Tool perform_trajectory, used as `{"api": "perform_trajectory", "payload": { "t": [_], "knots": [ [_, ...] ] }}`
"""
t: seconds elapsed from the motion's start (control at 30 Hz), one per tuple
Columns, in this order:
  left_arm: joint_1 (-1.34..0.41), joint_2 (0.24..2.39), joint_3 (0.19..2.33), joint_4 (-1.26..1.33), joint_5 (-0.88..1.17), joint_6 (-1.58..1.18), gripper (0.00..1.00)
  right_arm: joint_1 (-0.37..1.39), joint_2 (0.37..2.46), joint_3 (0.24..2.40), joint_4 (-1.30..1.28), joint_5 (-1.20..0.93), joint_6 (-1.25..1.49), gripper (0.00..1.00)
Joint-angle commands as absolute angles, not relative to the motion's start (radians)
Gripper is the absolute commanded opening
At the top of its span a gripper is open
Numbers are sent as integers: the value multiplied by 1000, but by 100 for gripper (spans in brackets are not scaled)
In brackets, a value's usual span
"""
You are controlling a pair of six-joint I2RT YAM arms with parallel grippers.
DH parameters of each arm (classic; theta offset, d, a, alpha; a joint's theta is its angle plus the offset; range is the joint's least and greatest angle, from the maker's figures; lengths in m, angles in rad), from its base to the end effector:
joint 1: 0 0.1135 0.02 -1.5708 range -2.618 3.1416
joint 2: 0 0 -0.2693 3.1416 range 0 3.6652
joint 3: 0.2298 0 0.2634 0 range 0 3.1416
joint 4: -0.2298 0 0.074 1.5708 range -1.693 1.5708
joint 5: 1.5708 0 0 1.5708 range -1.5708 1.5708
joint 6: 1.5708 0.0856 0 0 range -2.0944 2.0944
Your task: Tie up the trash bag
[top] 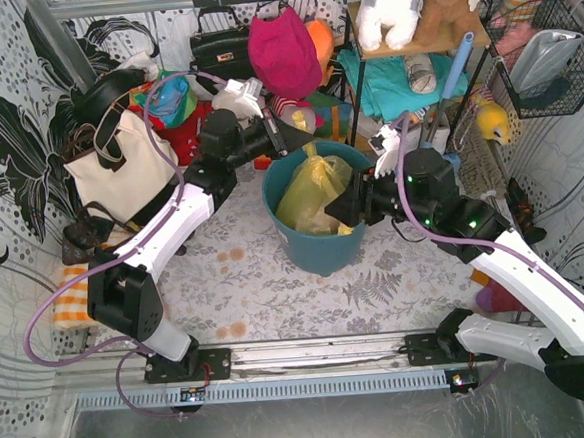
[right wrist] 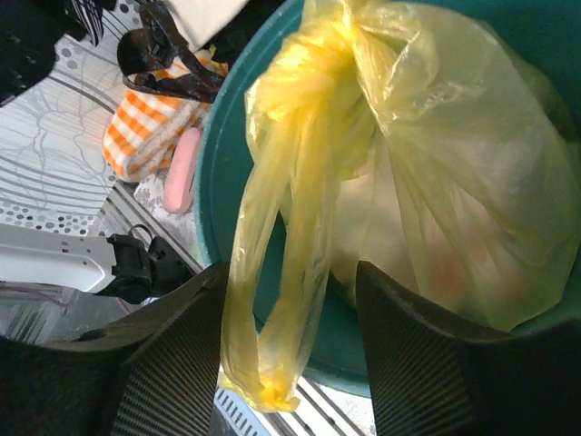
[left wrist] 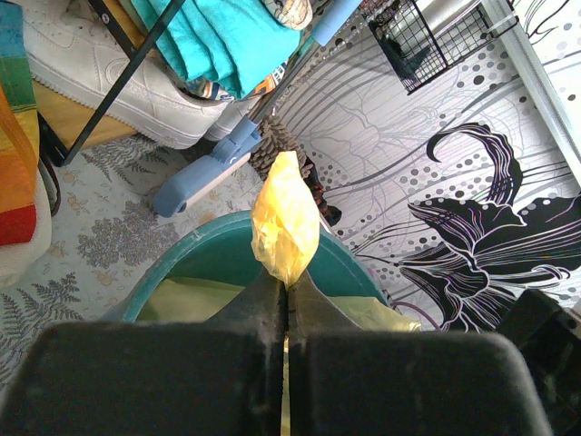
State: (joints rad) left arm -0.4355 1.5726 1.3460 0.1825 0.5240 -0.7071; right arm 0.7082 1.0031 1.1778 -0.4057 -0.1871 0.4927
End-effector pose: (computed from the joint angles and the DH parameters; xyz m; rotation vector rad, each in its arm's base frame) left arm 0.3735 -0.2210 0.3771 0.2041 1.7612 -1.2760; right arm 0.1957 0.1885 0.4080 -0.3472 1.8873 1.0046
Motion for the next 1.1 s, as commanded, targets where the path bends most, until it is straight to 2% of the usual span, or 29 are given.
{"api": "perform_trajectory", "payload": {
  "t": [0.0, 0.07, 0.1, 0.13, 0.3, 0.4, 0.5, 0.83, 1.07],
  "knots": [
    [-429, 1556, 1365, 240, 537, -703, 0, 712, 1003, 1158, -377, -215, 517, 48],
    [-429, 1556, 1363, 241, 536, -703, 0, 713, 1007, 1157, -380, -221, 520, 23],
    [-429, 1556, 1363, 241, 536, -703, 0, 713, 1004, 1158, -380, -226, 523, 6],
    [-429, 1556, 1365, 242, 535, -703, 0, 713, 999, 1159, -376, -229, 526, 0],
    [-429, 1564, 1463, 188, 522, -663, 0, 713, 974, 1235, -366, -257, 521, 0],
    [-430, 1590, 1568, 137, 525, -642, 0, 713, 974, 1316, -349, -362, 526, 0],
    [-429, 1604, 1584, 144, 528, -655, 0, 713, 962, 1338, -318, -453, 567, 0],
    [-431, 1595, 1295, 291, 518, -731, 0, 713, 872, 987, -191, -472, 713, 0],
    [-429, 1641, 1548, 177, 542, -683, 0, 713, 931, 1166, -175, -534, 683, 0]
  ]
}}
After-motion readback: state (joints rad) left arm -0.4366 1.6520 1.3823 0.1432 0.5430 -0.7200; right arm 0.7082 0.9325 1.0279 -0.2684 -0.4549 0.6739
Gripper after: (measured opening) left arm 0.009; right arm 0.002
